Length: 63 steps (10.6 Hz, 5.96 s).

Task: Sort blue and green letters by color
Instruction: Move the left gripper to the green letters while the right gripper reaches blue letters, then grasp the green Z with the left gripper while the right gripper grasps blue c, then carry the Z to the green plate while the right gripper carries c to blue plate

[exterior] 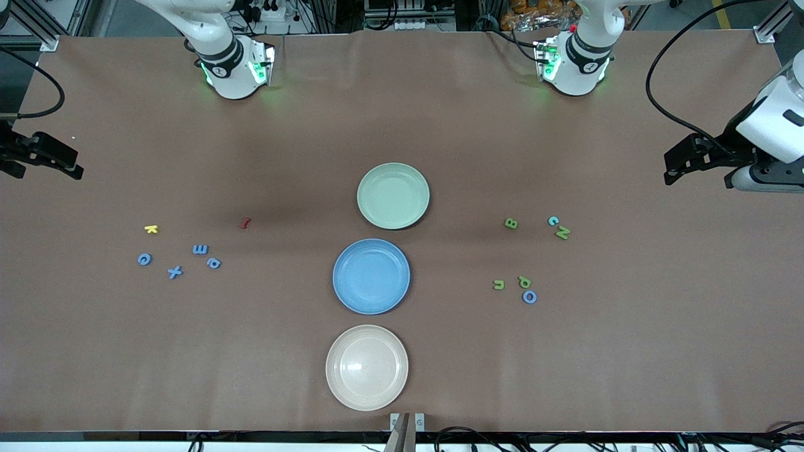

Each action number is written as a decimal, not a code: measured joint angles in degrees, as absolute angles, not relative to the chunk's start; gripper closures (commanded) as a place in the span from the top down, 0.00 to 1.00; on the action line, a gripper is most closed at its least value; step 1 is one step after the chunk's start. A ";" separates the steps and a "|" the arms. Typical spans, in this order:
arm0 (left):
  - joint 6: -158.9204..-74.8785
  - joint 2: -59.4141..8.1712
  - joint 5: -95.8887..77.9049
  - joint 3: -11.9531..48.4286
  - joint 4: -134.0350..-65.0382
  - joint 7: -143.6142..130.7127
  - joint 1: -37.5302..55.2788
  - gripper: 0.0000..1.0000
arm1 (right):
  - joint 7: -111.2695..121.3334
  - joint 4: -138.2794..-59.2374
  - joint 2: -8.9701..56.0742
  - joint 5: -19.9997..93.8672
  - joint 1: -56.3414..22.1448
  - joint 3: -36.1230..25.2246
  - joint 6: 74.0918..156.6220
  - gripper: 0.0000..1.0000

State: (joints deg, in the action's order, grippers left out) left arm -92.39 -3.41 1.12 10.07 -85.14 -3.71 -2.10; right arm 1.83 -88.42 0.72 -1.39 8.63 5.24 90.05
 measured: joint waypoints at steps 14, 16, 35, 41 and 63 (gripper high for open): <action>-115.37 -7.69 1.50 10.32 -109.86 -1.54 -1.67 1.00 | 1.80 -93.55 3.74 -1.39 8.60 5.33 96.07 1.00; -121.07 -8.54 1.51 10.33 -114.71 2.57 -1.63 1.00 | 1.80 -99.34 4.14 -1.39 9.03 5.25 102.80 1.00; -146.07 -24.63 1.56 11.29 -126.26 8.67 -1.39 0.71 | 9.11 -114.69 31.28 -1.37 23.64 5.28 153.11 1.00; -146.08 -25.44 1.60 11.28 -126.21 8.74 -1.41 0.35 | 9.12 -118.29 32.65 -1.40 23.59 5.25 156.27 0.83; -134.88 -28.89 2.04 17.92 -104.45 -46.48 26.15 0.00 | -2.50 -114.96 22.99 -1.48 15.80 4.50 143.38 0.06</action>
